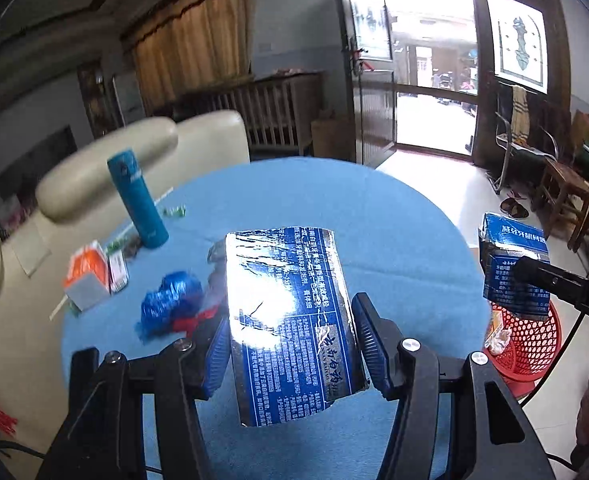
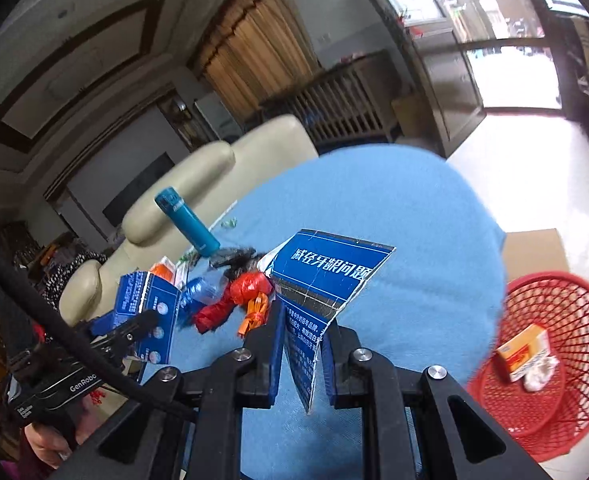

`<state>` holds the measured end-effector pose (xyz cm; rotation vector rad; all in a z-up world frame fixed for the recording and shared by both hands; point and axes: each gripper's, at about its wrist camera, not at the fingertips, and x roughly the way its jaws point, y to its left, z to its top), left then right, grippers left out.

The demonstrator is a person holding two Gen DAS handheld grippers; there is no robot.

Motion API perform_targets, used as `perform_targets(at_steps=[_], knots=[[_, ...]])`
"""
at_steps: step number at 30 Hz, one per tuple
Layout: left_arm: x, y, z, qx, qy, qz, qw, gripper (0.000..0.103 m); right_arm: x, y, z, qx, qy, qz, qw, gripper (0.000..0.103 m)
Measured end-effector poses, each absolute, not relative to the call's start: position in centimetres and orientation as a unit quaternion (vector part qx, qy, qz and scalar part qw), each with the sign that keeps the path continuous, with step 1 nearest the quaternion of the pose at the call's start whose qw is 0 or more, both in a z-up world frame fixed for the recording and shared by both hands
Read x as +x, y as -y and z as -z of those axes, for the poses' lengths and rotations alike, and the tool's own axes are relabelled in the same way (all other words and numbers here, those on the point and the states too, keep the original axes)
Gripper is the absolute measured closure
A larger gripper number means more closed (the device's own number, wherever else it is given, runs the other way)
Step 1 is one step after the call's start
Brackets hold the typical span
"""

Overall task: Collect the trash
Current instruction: 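Grasp the flat blue box with the left gripper while the right grasps another blue box, then carry both blue boxes over the red basket and open both grippers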

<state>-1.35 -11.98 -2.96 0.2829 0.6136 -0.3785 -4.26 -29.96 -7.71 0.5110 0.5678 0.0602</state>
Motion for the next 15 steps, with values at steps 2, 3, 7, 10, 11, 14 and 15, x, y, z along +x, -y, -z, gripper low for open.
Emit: perform_targets(at_steps=[2,3,7,10,11,14,15], knots=[[-2.4,12.9,2.2,0.153,-0.285,0.19,0.927,0.044,-5.6,30.3,6.9,0.246,-0.262,-0.022,0.933,0.085],[-3.0,13.4,1.9,0.161,-0.279,0.192,0.927,0.044,-6.4,30.6,6.6,0.246,-0.254,-0.02,0.935,0.085],[-4.8,15.2,0.9,0.183,-0.26,0.203,0.926,0.044,-8.5,31.4,5.4,0.243,-0.231,-0.009,0.942,0.085],[-5.8,16.5,0.4,0.198,-0.245,0.212,0.925,0.044,-9.9,32.1,4.8,0.244,-0.215,-0.002,0.946,0.085],[-6.2,17.0,0.2,0.203,-0.241,0.216,0.924,0.044,-10.4,32.3,4.6,0.242,-0.211,0.002,0.947,0.085],[-6.7,18.5,0.1,0.218,-0.233,0.227,0.92,0.044,-11.5,33.1,4.1,0.24,-0.198,0.014,0.95,0.085],[-6.8,19.1,0.1,0.223,-0.231,0.231,0.919,0.044,-11.8,33.6,4.1,0.242,-0.195,0.017,0.95,0.085]])
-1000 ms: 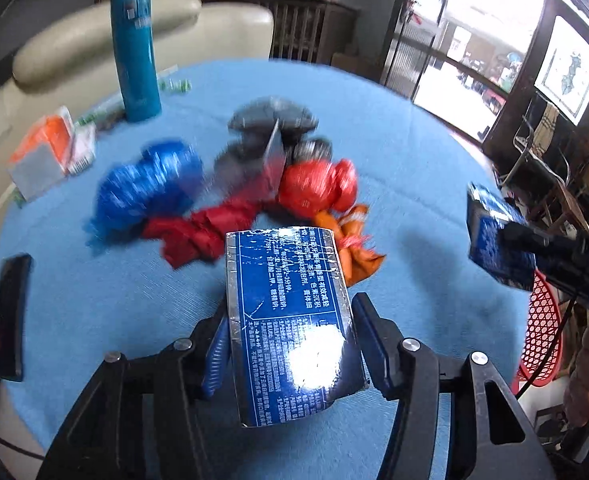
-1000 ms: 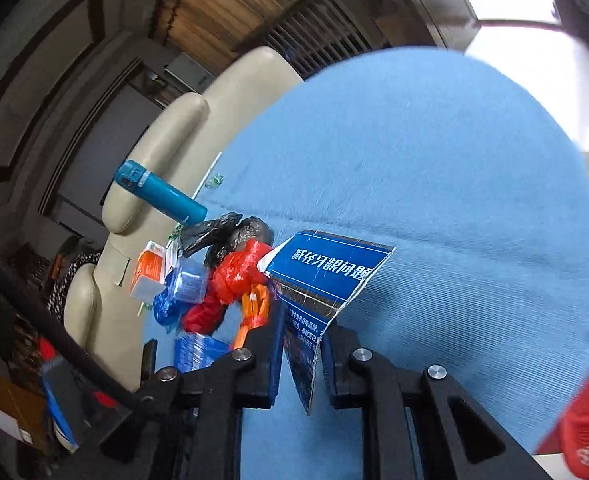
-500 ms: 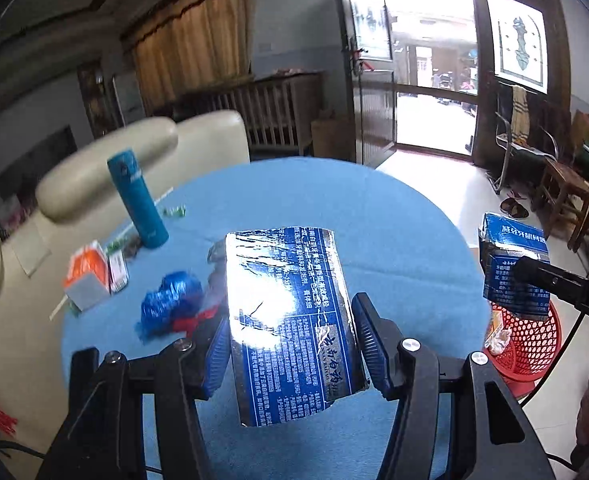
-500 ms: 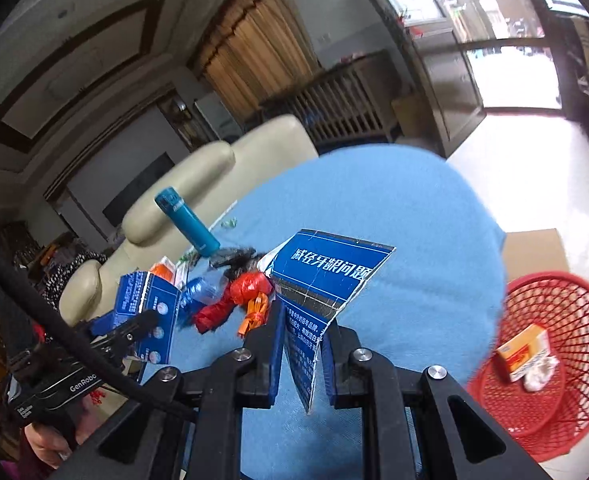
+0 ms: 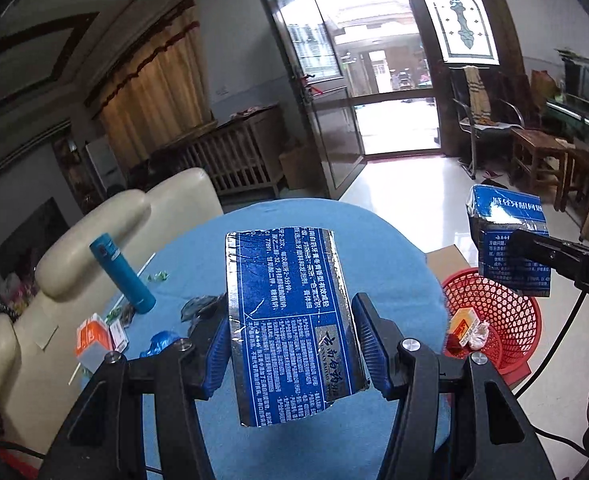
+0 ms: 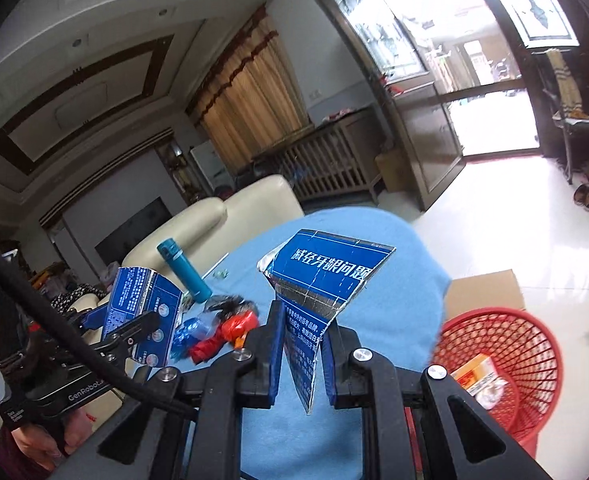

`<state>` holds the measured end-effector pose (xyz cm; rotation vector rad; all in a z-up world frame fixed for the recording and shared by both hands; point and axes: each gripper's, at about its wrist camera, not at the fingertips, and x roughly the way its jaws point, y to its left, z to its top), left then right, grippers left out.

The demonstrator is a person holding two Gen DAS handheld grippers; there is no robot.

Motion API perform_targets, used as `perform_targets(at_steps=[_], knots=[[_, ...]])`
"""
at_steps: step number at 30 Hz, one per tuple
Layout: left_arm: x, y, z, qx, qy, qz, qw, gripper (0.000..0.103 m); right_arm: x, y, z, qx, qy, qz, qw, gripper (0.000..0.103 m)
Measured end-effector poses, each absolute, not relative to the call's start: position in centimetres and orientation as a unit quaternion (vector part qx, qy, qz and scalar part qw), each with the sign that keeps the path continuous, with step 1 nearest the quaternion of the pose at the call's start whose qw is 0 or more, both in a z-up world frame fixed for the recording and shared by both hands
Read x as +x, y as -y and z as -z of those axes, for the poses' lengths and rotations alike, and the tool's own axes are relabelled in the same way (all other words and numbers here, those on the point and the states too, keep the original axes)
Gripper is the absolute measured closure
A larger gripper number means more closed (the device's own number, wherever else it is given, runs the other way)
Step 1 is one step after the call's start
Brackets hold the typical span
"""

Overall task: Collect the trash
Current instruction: 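Carry both blue boxes over the red basket and open both grippers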

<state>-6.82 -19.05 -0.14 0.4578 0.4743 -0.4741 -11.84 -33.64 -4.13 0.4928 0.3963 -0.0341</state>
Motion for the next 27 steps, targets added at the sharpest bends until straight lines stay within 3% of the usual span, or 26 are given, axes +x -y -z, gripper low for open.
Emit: perform_targets(at_steps=[27], knots=[[-8.2,28.2,2.0,0.274,-0.244,0.311,0.876,0.044,-18.3,42.0,5.4,0.303,-0.156,0.107,0.934,0.085]])
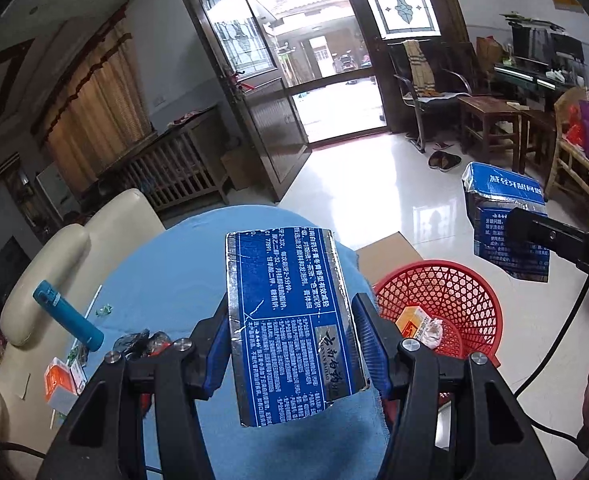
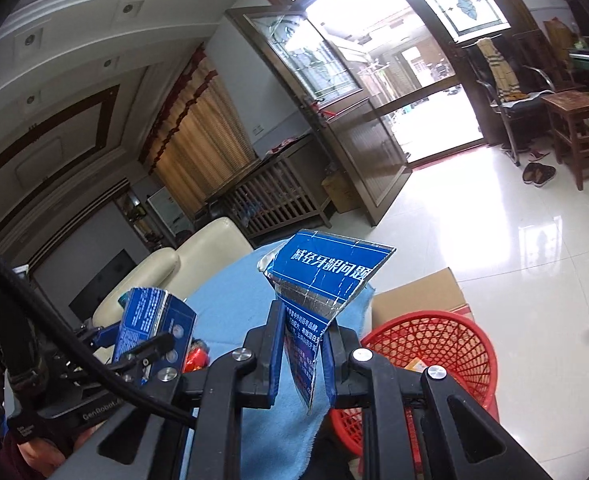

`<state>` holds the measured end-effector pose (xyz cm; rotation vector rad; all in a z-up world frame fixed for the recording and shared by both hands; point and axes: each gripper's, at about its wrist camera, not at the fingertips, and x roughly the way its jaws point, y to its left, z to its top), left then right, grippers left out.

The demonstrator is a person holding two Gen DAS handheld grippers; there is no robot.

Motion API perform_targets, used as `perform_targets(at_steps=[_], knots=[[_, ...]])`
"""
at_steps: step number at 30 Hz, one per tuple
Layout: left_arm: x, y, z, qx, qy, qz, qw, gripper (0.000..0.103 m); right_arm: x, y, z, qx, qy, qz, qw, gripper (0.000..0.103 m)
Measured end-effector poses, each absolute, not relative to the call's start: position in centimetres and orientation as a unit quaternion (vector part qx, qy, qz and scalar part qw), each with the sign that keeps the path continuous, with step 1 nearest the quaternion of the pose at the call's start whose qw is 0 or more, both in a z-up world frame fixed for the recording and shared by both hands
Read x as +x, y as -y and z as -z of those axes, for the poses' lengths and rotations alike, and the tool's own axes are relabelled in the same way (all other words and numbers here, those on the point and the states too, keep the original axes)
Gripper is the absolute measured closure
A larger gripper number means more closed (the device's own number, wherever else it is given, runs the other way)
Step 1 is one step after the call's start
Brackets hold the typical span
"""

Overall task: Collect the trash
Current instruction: 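Carry both blue boxes over the red basket and open both grippers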

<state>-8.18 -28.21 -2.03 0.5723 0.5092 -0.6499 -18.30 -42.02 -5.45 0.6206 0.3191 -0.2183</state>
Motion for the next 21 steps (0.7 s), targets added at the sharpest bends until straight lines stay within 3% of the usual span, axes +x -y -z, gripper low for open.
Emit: perform_targets(at_steps=[21], knots=[[-7.5,33.8,4.1,0.274,-0.278,0.344,0.854,0.044,-19.3,46.1,8.3,0.345,-0.162,0.145,0.913,0.085]])
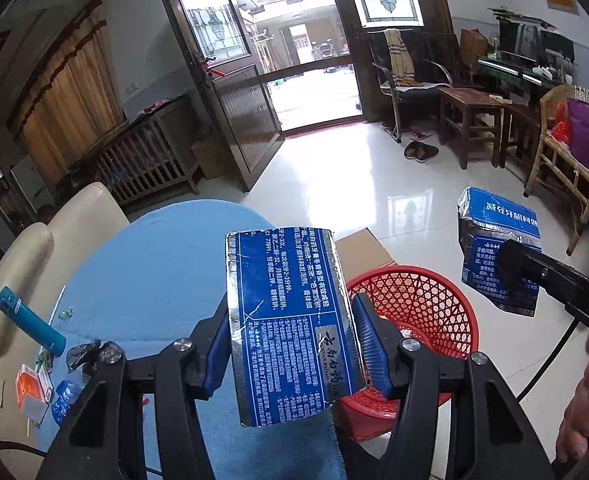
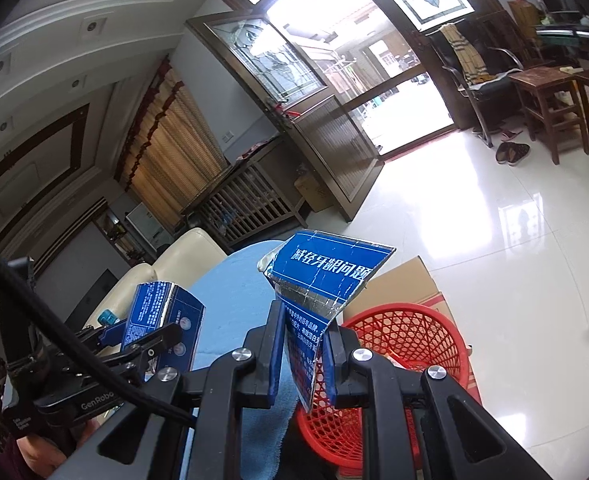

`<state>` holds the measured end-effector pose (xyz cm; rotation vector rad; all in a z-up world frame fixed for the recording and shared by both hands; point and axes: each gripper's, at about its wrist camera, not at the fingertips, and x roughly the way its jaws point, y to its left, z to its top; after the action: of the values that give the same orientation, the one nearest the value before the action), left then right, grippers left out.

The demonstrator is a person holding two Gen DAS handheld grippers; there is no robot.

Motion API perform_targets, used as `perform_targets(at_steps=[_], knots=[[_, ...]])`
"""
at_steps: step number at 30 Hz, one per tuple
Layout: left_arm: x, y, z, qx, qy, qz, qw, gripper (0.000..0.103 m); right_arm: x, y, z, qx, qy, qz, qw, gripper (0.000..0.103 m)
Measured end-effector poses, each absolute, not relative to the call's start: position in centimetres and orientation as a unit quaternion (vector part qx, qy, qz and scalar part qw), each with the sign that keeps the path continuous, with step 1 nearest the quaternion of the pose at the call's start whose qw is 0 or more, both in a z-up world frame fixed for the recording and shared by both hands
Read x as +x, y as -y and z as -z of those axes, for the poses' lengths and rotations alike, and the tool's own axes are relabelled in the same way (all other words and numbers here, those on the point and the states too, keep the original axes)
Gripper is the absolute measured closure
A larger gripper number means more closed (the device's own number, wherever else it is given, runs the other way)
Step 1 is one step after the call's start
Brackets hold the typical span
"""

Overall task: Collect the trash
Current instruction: 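Carry both blue boxes over the red basket and open both grippers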

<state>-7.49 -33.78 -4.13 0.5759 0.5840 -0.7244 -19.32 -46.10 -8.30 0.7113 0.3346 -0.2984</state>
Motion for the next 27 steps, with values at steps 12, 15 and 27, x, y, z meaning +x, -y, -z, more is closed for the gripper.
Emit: perform_targets(at_steps=[12,15,27], knots=[[-7.2,35.6,5.9,0.29,-0.291,0.355,0.84,0.044,-19.2,47.3,10.4,0.369,-0.178,0.157,0.899,0.085],[-7.1,36.3,6.0,0.294,-0.291,0.357,0.837,0.044,-19.3,47.6,10.6,0.371,-0.177,0.16,0.897,0.085],[-6.8,36.7,7.0,0.297,-0.293,0.375,0.828,0.044,-18.7,47.7,11.5,0.381,-0.191,0.167,0.889,0.085]])
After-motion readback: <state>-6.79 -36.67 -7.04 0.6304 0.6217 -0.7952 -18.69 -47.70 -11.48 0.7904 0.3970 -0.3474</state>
